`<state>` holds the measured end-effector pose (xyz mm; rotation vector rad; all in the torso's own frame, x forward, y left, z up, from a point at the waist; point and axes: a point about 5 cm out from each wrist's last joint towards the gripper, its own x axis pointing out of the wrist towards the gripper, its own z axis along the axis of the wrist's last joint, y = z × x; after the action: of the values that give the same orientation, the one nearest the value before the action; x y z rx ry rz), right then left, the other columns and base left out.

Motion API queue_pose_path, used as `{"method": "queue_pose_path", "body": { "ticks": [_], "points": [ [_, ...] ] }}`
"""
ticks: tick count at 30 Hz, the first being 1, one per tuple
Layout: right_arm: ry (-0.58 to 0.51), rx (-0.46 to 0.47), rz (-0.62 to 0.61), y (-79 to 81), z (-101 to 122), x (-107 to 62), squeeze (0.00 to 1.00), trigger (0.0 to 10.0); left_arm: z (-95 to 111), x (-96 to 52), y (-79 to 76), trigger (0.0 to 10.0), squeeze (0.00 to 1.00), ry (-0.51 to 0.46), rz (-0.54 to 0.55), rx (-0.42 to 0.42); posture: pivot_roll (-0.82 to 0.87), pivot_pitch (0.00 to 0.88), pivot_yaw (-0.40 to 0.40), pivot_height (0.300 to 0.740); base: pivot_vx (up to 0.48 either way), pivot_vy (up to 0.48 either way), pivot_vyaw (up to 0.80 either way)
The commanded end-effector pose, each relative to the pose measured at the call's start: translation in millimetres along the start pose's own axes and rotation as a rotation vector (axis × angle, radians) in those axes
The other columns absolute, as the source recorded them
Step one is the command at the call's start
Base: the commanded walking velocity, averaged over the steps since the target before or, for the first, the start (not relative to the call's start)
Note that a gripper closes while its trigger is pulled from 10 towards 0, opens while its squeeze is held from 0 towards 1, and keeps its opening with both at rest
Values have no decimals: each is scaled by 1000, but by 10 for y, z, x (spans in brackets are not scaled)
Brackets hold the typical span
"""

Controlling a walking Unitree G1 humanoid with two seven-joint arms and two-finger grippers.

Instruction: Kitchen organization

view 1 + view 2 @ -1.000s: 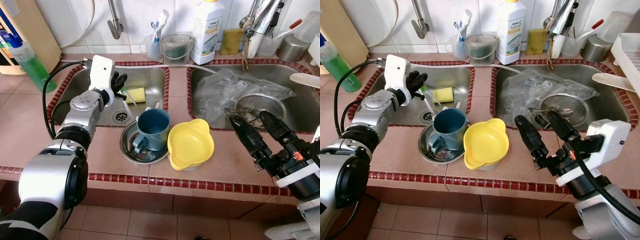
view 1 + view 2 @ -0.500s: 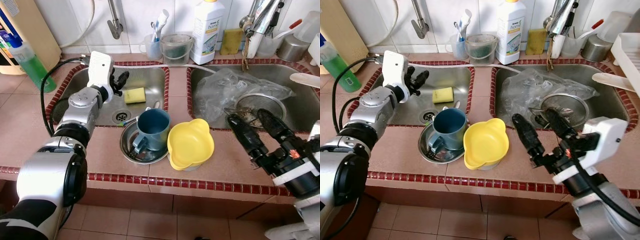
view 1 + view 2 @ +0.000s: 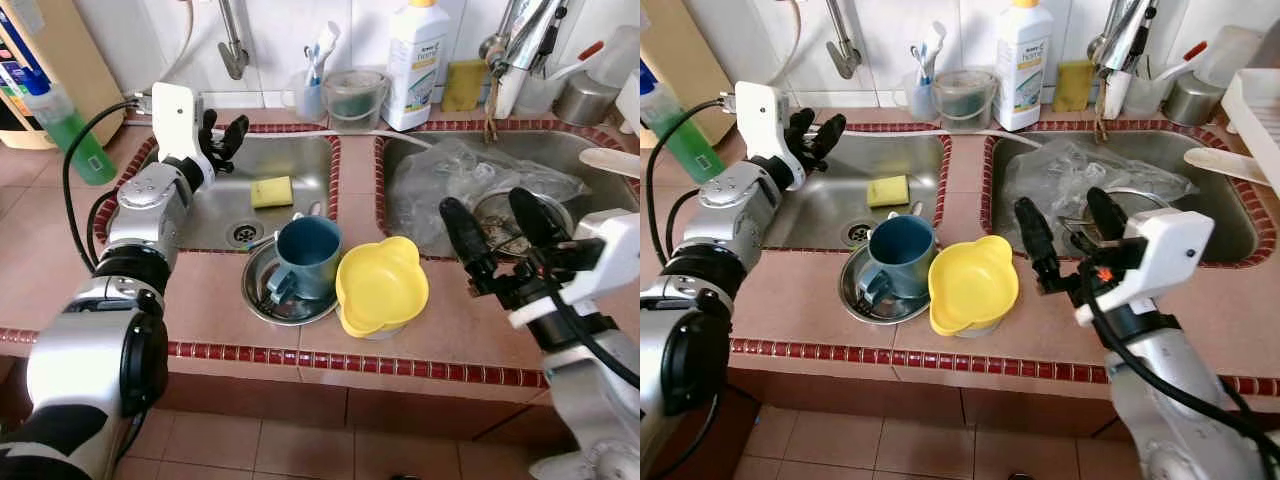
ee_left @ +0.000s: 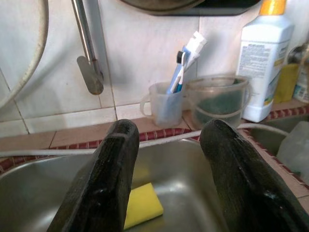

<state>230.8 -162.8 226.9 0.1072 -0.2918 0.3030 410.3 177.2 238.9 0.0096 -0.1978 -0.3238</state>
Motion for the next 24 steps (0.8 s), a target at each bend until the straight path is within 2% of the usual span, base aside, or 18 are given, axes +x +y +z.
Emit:
{"method": "queue_pose_path", "body": {
  "ticks": [1,6,9,13,15,18,24],
  "points": [
    [-11,-12,-8,14,-15,16,0,10000,57,-21,30,10000,0,-35,5,-8,-222,59,88,740,0,0,0],
    [0,-44,-4,24,-122,42,0,10000,-24,-112,-22,10000,0,-62,9,-14,-203,40,81,740,0,0,0],
    [0,-78,-8,-28,-197,65,0,10000,-160,-244,-46,10000,0,-67,36,-10,-192,26,75,740,0,0,0],
    [-7,-90,-14,-54,-229,78,0,10000,-181,-324,-62,10000,0,-78,44,-24,-178,19,70,740,0,0,0],
    [-7,-101,-22,-64,-280,83,0,10000,-212,-422,-80,10000,0,-81,45,-21,-168,15,65,740,0,0,0],
    [-1,-103,-17,-43,-365,75,0,10000,-265,-542,-120,10000,0,-65,39,-15,-159,12,59,740,0,0,0],
    [14,-82,22,25,-462,49,0,10000,-295,-680,-190,10000,0,-39,32,-32,-151,6,52,740,0,0,0]
  ]
}}
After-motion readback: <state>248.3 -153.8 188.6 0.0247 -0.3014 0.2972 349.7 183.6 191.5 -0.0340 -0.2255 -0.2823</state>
